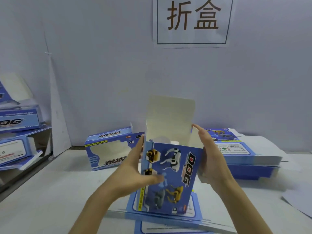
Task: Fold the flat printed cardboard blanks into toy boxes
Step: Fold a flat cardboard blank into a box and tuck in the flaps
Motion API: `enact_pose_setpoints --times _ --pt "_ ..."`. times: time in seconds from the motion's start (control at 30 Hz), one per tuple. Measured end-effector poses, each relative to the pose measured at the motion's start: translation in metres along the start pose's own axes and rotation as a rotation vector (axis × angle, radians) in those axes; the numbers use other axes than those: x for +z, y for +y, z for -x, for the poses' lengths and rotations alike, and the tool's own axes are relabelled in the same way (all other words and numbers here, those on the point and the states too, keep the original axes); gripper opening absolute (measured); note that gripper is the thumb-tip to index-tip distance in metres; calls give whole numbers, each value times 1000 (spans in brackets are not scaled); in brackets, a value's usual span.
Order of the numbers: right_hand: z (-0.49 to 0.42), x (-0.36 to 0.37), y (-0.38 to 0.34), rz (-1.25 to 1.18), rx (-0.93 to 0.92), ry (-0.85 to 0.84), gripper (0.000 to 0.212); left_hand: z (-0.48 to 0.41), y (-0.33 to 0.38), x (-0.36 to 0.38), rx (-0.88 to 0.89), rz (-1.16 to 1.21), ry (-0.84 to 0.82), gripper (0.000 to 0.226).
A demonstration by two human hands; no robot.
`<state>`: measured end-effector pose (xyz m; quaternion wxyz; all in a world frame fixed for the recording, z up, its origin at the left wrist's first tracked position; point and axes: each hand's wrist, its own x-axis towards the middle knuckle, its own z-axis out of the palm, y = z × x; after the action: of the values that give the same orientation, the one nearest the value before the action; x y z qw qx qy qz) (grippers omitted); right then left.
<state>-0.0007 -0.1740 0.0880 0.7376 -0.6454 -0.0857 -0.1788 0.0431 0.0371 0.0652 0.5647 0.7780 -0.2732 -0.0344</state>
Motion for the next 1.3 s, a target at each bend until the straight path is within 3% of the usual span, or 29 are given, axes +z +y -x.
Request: enact_pose_setpoints --times 0.07,0.2,0.3,0.5,0.6,0.77,0.87,0.93,1.0,1.07,1.13,1.2,1.3 --pt "1 2 0 0 0 27 40 -1 3 8 -9 -64 37 118" --pt "0 2 -1 -58 -11 74 39 -2 4 12 77 23 73 115" --pt "-2 -2 -2 -81 46 108 56 0 0 13 94 2 64 109" --pt "-4 -9 2 -141 115 4 47 -4 -10 7 67 39 79 109" --pt "-1 -8 13 -144 221 -16 43 -6 -18 6 56 58 78 93" --pt "5 -7 28 -66 401 -211 50 -6 -18 13 52 16 89 54" --pt "4 -12 25 59 521 -325 53 -6 -16 16 53 11 88 58" --pt "-2 -14 17 157 579 -288 49 -6 -15 15 52 -9 82 60" --pt "-6 -15 14 209 457 -74 44 -5 -14 12 43 -76 86 66" --pt "-6 -14 6 256 116 130 44 -2 -10 7 47 -160 97 86" --pt "1 -14 -5 338 -204 174 33 1 -5 -1 115 -184 159 104" --pt "6 -13 -11 430 -332 102 30 5 5 -13 244 -212 252 87" --pt "6 -10 -9 614 -351 46 27 8 17 -26 432 -349 370 52"
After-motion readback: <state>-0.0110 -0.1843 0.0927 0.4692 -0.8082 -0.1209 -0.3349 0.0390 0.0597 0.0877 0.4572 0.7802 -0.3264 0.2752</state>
